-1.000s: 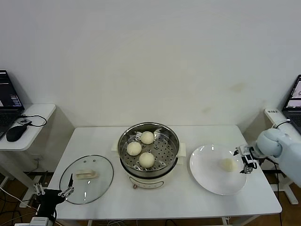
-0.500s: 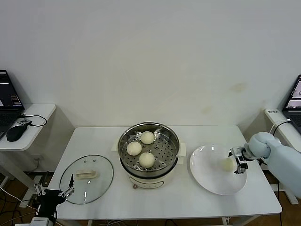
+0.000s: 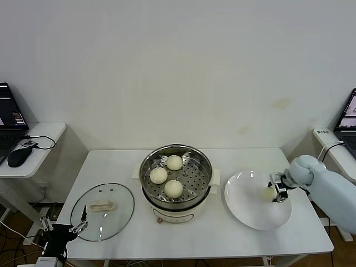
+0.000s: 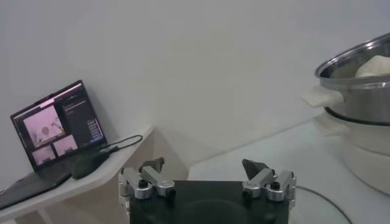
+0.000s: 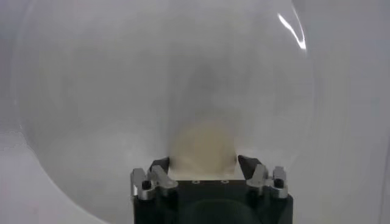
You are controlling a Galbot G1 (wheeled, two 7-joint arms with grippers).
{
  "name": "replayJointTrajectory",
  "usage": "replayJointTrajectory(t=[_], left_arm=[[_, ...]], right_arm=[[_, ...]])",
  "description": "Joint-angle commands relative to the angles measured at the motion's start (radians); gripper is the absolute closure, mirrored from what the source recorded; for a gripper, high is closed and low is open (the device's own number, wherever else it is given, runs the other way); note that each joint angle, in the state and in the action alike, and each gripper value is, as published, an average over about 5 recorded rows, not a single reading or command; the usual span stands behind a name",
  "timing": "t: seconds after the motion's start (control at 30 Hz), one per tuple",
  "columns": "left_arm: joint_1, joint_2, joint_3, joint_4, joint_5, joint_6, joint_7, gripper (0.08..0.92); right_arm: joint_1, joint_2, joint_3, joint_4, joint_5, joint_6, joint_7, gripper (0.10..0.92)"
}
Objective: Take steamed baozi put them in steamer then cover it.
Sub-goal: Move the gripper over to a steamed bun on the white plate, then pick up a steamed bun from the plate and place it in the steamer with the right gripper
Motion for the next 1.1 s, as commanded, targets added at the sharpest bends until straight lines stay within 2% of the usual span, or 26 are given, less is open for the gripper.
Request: replayJointTrajectory(t=[0.03,0.3,0.5,0.8,1.1], left_arm=[[0.0,0.0,-0.001,-0.001,0.0,0.0,-0.001,0.177],[0.002,0.004,-0.007,-0.004,-0.004,-0.001,-0.001,0.177],[-0.012,0.006,0.0,-0.011,-0.005,0.003,0.001,0.177],[-0.025,0.003,0.009,-0.017,-0.003,0.005,0.0,0.177],[-0.028,-0.005,0.002,-0.021,-0.005,0.002,-0.002,0.177]], right_arm=[[0.035,-0.019,-0.02,0.019,0.025,-0.014,-0.02,0.439],[0.227,-0.135,-0.186,0.186,0.18,-0.091,-0.044,0.462],[0.536,-0.167,-0.398,0.345,0.381,-0.183,-0.044,0.456],[0.956,0.027,-0.692,0.401,0.654,-0.305,0.011,0.445],[0.931,0.222,-0.732,0.383,0.827,-0.438,0.127,0.442]])
